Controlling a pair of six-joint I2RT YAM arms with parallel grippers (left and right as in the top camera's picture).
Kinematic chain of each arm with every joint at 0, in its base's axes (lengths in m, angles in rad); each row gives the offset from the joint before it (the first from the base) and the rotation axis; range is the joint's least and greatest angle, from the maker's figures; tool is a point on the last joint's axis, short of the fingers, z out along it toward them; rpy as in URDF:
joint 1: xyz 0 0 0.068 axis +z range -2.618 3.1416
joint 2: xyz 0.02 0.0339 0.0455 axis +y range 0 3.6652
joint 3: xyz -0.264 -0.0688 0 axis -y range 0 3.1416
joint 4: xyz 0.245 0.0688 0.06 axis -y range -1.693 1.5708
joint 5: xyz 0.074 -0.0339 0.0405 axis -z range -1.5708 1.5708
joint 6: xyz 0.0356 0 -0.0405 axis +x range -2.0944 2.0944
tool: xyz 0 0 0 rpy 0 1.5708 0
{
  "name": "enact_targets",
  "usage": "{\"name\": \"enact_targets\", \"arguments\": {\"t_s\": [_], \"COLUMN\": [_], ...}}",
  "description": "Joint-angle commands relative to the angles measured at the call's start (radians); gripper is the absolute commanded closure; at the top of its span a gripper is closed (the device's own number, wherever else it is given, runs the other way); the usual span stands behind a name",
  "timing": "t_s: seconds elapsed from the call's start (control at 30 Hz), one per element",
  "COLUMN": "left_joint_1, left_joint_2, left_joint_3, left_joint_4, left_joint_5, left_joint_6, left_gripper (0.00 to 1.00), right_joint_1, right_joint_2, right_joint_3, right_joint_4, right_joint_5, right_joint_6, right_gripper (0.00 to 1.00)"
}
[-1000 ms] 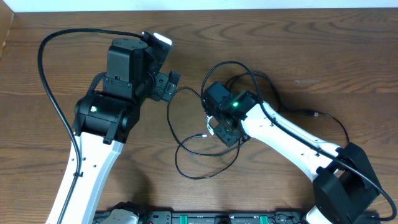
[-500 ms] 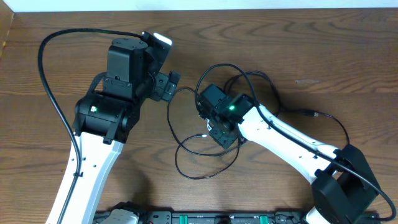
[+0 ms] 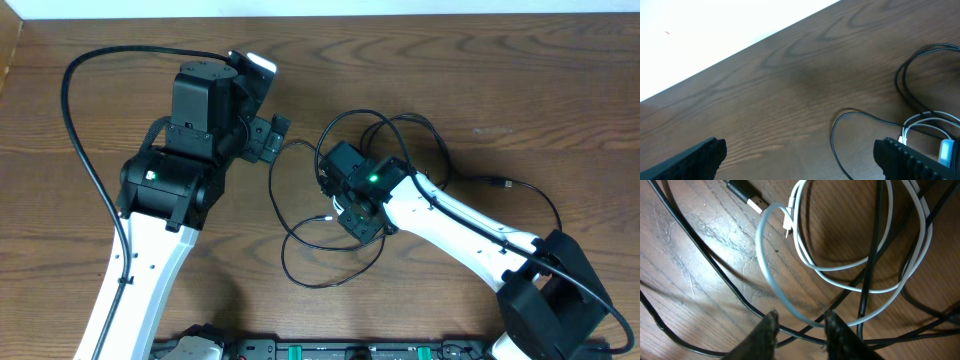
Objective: Untangle cables
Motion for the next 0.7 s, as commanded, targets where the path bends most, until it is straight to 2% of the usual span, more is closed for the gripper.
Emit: {"name": "enact_targets", "arguments": {"t_s": [0.0, 0.17, 0.43, 0.67], "left_joint_1": [0.004, 0.004, 0.004, 0.004], "left_joint_2": [0.004, 0.004, 0.004, 0.004], "left_joint_3": [-0.002, -0.002, -0.002, -0.002], "left_joint_4": [-0.003, -0.006, -0.009, -0.009], "left_joint_5": [0.005, 0.005, 0.005, 0.005], "left_joint_6": [-0.013, -0.013, -0.013, -0.013], "left_gripper": [0.00, 0.00, 0.00, 0.00], "right_joint_1": [0.004, 0.004, 0.004, 0.002], "right_joint_2": [0.001, 0.001, 0.001, 0.001], "right_joint_3": [-0.011, -0.011, -0.023, -0.061], "right_joint_4": [0.003, 0.009, 0.034, 0.082], "right_joint_5": [-0.006, -0.006, -0.005, -0.004], "right_joint_6": [-0.004, -0.004, -0.005, -0.008], "right_gripper": [0.76, 0.78, 0.68, 0.66]}}
